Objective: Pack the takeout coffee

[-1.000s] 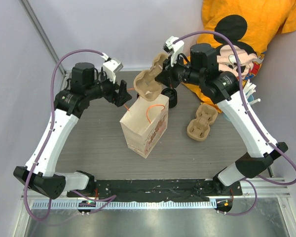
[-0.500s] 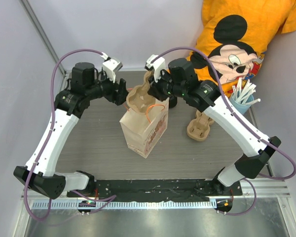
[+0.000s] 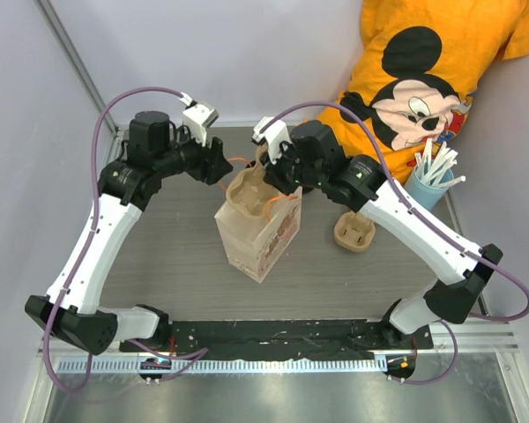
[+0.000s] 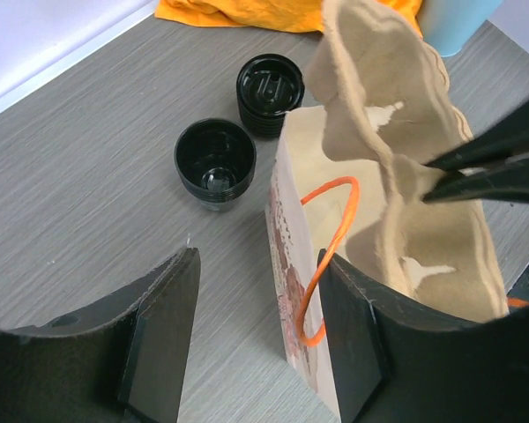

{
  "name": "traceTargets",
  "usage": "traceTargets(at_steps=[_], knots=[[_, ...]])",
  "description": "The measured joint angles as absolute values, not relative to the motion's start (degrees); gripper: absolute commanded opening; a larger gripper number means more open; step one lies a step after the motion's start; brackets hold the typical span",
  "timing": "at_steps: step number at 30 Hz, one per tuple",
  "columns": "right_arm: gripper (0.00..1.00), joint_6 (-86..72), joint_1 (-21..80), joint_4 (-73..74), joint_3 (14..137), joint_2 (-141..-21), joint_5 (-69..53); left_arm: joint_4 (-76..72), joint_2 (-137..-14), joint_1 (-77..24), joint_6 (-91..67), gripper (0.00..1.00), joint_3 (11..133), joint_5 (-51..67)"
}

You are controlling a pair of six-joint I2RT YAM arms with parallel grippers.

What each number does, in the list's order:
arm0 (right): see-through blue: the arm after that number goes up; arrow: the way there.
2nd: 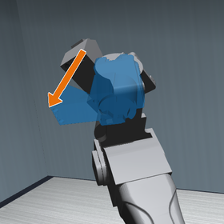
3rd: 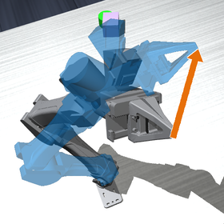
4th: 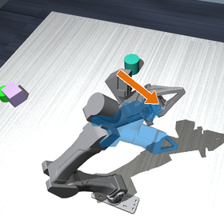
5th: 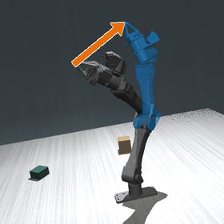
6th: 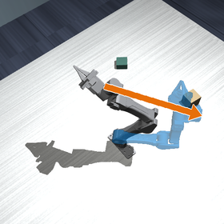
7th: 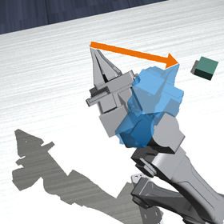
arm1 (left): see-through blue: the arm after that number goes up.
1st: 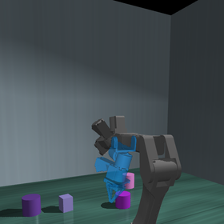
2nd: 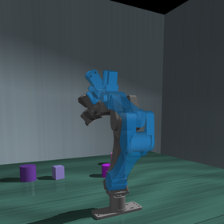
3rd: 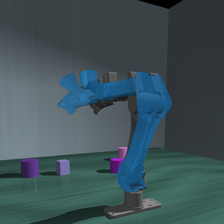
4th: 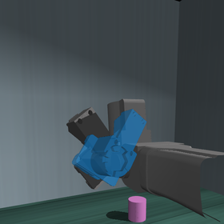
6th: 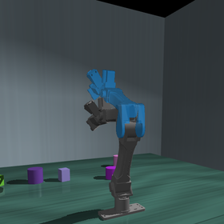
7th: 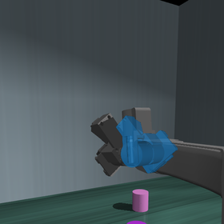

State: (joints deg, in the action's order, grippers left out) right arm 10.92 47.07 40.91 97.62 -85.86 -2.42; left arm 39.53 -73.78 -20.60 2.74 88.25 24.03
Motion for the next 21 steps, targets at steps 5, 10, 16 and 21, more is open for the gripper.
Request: traceTargets(at_steps=[5, 10, 16, 21], knots=[[0.01, 11.6, 48.5, 40.9, 97.6, -84.7, -0.6, 39.2, -74.4, -20.6, 1.7, 0.59, 88.2, 22.2], [0.01, 12.6, 50.0, 40.8, 97.6, -83.7, 2.7, 39.2, -74.8, -20.6, 1.4, 0.59, 88.2, 20.9], [0.01, 13.1, 51.3, 40.9, 97.1, -83.1, 3.9, 38.7, -75.0, -20.6, 0.1, 0.59, 88.2, 19.6], [0.01, 12.3, 51.7, 41.2, 95.5, -82.8, 3.1, 38.2, -75.0, -20.5, -1.1, 0.59, 88.1, 19.0]])
